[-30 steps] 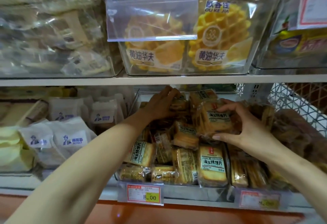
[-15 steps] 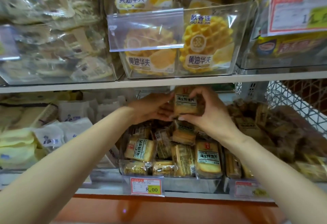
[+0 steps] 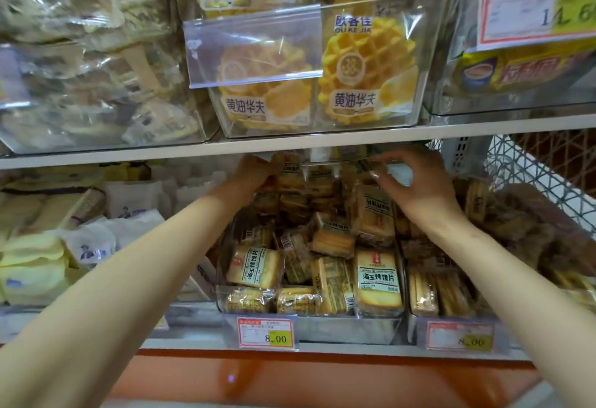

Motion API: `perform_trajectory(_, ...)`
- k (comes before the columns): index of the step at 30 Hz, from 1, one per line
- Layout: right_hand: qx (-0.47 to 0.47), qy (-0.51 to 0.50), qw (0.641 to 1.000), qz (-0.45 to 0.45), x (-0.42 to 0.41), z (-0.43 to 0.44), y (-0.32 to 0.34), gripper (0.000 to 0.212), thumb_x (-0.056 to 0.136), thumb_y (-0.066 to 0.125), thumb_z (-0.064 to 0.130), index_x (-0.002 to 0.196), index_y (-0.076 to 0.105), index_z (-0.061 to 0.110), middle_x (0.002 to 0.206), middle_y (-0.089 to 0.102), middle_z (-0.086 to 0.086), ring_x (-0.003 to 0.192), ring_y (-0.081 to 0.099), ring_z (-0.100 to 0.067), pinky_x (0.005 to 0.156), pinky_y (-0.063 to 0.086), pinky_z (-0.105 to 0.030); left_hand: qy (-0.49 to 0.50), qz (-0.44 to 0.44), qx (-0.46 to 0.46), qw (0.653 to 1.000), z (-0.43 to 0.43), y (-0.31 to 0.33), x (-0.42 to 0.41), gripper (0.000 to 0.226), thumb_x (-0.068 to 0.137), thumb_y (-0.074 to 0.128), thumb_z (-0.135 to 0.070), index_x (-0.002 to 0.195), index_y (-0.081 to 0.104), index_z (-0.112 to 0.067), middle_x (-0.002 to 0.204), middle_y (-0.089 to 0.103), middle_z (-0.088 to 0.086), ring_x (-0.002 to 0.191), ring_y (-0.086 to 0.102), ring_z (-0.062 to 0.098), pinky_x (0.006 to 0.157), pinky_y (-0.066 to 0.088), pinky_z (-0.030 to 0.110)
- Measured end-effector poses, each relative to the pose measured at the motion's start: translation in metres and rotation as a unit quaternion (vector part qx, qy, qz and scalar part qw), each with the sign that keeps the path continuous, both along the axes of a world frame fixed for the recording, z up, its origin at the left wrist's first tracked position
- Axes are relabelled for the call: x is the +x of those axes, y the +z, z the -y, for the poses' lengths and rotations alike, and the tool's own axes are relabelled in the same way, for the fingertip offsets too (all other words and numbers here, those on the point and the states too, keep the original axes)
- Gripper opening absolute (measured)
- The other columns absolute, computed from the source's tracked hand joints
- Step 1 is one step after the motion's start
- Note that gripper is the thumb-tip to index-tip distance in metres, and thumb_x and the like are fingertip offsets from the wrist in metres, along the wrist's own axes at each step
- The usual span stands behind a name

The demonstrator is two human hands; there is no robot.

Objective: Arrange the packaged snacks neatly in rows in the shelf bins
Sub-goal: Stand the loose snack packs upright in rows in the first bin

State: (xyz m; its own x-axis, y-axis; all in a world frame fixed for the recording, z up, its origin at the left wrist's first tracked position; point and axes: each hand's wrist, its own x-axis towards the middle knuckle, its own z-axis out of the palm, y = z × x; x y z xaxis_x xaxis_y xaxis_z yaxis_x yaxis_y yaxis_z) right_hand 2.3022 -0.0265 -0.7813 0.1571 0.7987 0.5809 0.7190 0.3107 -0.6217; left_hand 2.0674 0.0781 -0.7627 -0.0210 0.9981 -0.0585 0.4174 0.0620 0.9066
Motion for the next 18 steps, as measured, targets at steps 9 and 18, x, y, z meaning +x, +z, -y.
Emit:
perform_trajectory(9,-0.085,-0.025,0.993,-0.083,0.018,-0.008,-0.013,0.021,0.09,0.06,0.02,0.11,0.062,0.014,0.117,0.059,-0.002,0.109,0.052,-0.017,0.092,0.04,-0.032,0.019,-0.297,0.031,0.954,-0.017,-0.022,0.022,0.038,0.096,0.048,-0.032,0.101,0.062,0.003,0.108,0.064,0.02,0.1,0.06,0.032,0.084,0.047,0.038)
perform_trajectory(18,-0.113,-0.016,0.978,-0.177,0.011,-0.023,-0.018,0.026,0.092,0.056,0.023,0.118,0.062,0.02,0.123,0.059,-0.006,0.111,0.054,-0.018,0.088,0.04,-0.024,-0.071,-0.338,0.138,0.928,-0.013,-0.024,0.018,0.046,0.092,0.053,-0.033,0.131,0.045,-0.009,0.136,0.046,0.013,0.126,0.041,0.029,0.102,0.036,0.035)
